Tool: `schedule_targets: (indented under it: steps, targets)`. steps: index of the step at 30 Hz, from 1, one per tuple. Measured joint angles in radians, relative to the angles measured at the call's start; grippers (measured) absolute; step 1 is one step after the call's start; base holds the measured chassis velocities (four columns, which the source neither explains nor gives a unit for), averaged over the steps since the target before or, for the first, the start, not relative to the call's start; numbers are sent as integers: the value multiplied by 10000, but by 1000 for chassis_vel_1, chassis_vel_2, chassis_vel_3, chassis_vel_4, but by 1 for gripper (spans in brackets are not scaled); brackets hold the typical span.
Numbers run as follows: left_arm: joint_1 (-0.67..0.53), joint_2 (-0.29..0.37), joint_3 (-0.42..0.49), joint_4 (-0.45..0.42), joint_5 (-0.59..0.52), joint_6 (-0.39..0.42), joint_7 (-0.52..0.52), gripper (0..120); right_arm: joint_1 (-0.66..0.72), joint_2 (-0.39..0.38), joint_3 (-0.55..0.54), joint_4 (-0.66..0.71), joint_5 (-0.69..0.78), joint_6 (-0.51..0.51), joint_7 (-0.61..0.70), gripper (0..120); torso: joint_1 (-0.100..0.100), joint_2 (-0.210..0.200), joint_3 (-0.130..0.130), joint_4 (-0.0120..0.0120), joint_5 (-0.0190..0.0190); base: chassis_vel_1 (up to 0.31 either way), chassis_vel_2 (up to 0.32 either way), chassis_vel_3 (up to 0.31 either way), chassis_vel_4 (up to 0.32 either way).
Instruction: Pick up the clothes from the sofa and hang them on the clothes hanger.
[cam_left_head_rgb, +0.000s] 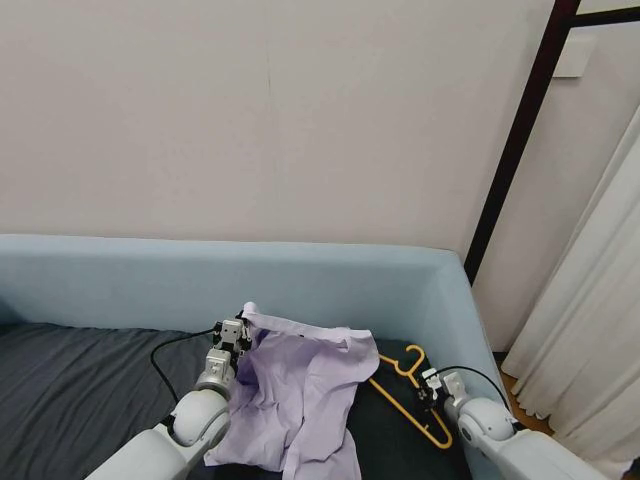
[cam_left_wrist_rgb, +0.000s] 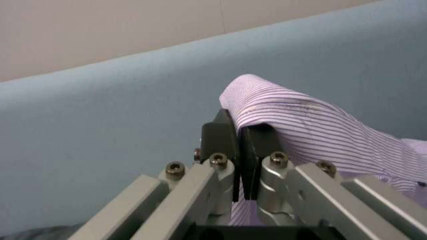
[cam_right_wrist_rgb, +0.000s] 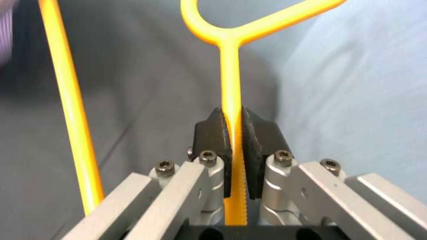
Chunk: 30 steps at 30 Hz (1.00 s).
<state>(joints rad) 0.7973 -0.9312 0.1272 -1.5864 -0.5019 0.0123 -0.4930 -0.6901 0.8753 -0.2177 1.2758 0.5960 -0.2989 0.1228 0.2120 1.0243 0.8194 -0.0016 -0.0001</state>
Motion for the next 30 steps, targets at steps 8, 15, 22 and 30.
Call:
schedule_targets:
  steps: [8,15,22,30]
  targets:
    - [-116,157,51,-49,-181,65,23,0,-444,-323,1133,653,-643,512,960,4,0,1,-1,3,2,0,0,0,0]
    - [-236,222,124,-68,-384,216,15,0,-1296,-1066,1515,1816,-1705,1200,964,4,0,0,-1,2,0,0,0,0,0]
    - [-593,182,314,44,-637,411,-54,0,-3213,-1737,2145,3844,-3061,1824,1072,4,0,3,-2,-1,0,0,0,0,0]
    - [-803,307,458,-231,-843,655,-173,0,-4009,-1768,2148,4920,-4263,2063,1244,4,0,3,-2,1,-1,0,0,0,0]
